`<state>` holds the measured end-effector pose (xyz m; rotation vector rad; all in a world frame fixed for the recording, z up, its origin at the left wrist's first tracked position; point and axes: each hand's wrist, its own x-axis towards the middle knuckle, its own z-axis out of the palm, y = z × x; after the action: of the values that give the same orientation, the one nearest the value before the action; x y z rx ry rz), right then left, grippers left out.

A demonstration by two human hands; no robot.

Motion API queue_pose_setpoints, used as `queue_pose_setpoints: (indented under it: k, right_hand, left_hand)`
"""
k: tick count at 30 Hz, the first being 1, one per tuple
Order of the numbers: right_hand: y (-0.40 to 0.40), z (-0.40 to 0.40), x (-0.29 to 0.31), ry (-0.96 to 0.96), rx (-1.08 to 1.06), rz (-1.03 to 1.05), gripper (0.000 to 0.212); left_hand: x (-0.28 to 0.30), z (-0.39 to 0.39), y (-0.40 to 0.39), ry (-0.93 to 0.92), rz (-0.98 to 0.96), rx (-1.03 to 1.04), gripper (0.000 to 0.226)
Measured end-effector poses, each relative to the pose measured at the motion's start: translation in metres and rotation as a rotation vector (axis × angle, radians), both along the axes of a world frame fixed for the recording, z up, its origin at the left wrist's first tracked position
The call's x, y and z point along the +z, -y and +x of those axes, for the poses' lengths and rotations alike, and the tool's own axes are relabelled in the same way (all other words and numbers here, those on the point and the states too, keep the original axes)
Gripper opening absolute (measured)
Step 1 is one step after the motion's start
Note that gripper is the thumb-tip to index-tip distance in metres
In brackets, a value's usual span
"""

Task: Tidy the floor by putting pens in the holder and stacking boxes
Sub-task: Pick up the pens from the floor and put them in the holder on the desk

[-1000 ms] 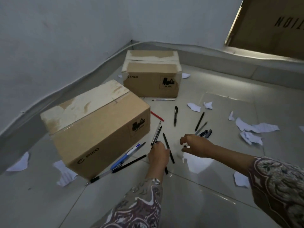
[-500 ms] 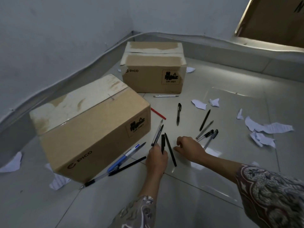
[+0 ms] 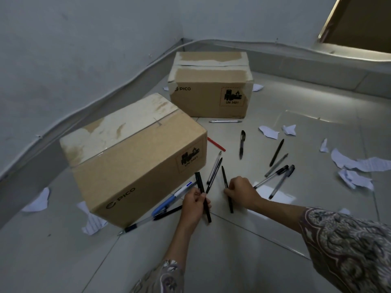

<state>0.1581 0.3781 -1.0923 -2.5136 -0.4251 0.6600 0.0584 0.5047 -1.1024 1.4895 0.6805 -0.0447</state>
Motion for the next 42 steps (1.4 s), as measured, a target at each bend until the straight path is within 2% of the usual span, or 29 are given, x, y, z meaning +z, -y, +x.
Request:
queue_pose_setpoints:
  k: [5,13,18,23,28,33,36,39,42]
  right_hand:
    - [-0.007,-0.036,0.008,-0.021,0.017,0.212,0.013]
    - [-0.018,-0.060,0.009,-0.111,0.071,0.330,0.022]
    - [-0.021,-0.063,0.015,-0.139,0.139,0.364,0.015]
    - [-0.025,-0.052,0.015,-0.118,0.119,0.316,0.025]
    - [-0.035,-0.025,0.011,0.022,0.059,0.202,0.025]
    - [-0.047,-0.005,0.014,0.141,0.070,-0.167,0.036]
    - [-0.052,0.003,0.013,0.177,0.098,-0.300,0.039]
    - [-0.056,0.005,0.006,0.134,0.070,-0.297,0.038]
    - [-0.055,0.009,0.003,0.102,0.018,-0.239,0.022]
  left_hand:
    - [0.006,-0.002,0.007,-0.024,-0.036,-0.045,0.019]
    - [0.016,-0.009,0.001,0.000,-0.088,-0.035,0.020]
    - [0.018,-0.014,-0.005,0.000,-0.119,-0.017,0.019]
    - [0.020,-0.017,-0.011,-0.016,-0.105,0.015,0.020]
    - [0.016,-0.022,-0.024,-0.040,-0.089,0.027,0.018]
    - [0.009,-0.027,-0.032,-0.051,-0.120,0.017,0.019]
    - [0.007,-0.026,-0.034,-0.035,-0.161,0.026,0.022]
    - [0.004,-0.023,-0.036,-0.028,-0.181,0.031,0.021]
    - [0.002,-0.019,-0.035,-0.024,-0.202,0.042,0.019]
